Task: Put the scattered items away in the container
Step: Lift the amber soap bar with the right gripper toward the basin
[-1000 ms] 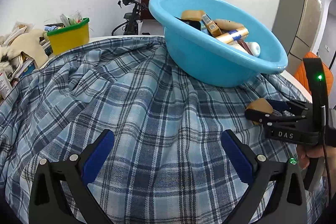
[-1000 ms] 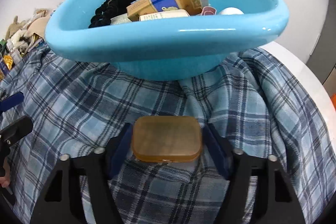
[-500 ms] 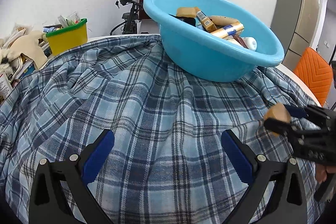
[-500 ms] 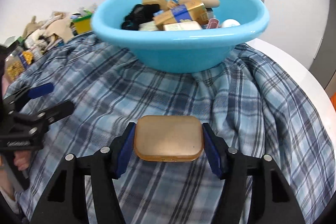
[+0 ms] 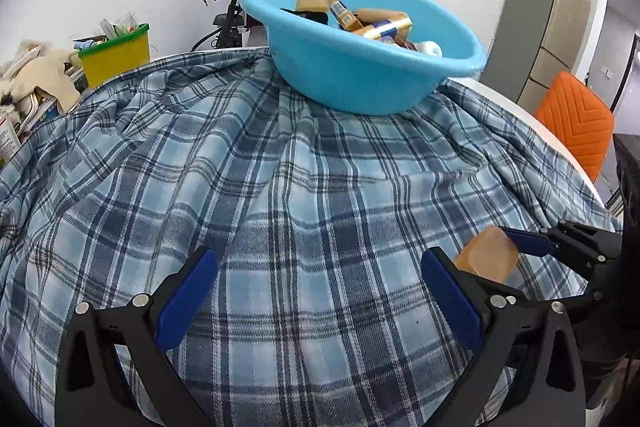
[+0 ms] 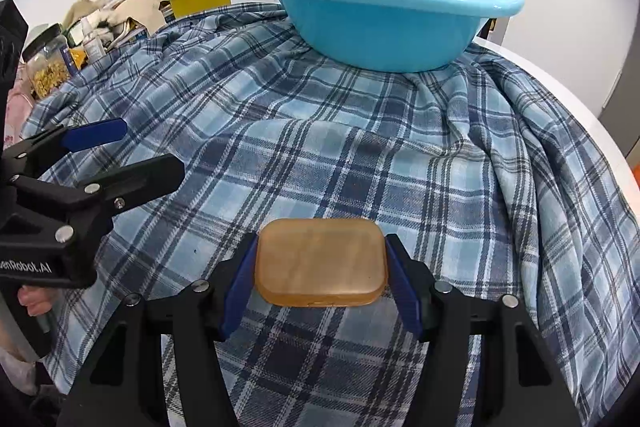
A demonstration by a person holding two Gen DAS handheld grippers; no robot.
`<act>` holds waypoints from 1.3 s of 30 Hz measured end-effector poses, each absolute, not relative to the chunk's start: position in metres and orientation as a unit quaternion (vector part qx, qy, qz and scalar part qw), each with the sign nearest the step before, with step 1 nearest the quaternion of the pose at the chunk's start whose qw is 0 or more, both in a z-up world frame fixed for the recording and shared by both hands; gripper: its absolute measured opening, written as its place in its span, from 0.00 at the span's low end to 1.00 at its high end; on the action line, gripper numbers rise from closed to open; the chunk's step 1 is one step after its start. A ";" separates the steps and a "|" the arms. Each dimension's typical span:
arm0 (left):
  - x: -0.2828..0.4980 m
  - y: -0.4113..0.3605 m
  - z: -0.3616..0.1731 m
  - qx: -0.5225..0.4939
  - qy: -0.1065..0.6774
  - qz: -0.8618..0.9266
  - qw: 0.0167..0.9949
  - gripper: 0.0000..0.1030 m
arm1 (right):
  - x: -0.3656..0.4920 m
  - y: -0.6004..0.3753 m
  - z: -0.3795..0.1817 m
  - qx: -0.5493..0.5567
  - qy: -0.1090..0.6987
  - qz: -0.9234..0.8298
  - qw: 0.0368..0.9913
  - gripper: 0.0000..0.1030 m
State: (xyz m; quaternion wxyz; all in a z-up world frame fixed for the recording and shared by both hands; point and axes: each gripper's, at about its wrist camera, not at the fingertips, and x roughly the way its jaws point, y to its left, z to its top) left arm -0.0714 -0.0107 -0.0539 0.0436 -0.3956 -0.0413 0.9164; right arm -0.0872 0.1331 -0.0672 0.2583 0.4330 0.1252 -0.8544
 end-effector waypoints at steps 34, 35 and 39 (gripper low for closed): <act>-0.052 -0.008 -0.033 -0.385 -0.038 0.921 0.043 1.00 | -0.067 0.165 -0.030 0.378 0.090 -0.896 0.213 0.59; -0.051 -0.010 -0.029 -0.380 -0.039 0.923 0.040 1.00 | -0.066 0.166 -0.026 0.374 0.090 -0.898 0.214 0.59; -0.048 -0.014 -0.013 -0.367 -0.041 0.928 0.039 1.00 | -0.062 0.168 -0.008 0.355 0.088 -0.905 0.217 0.59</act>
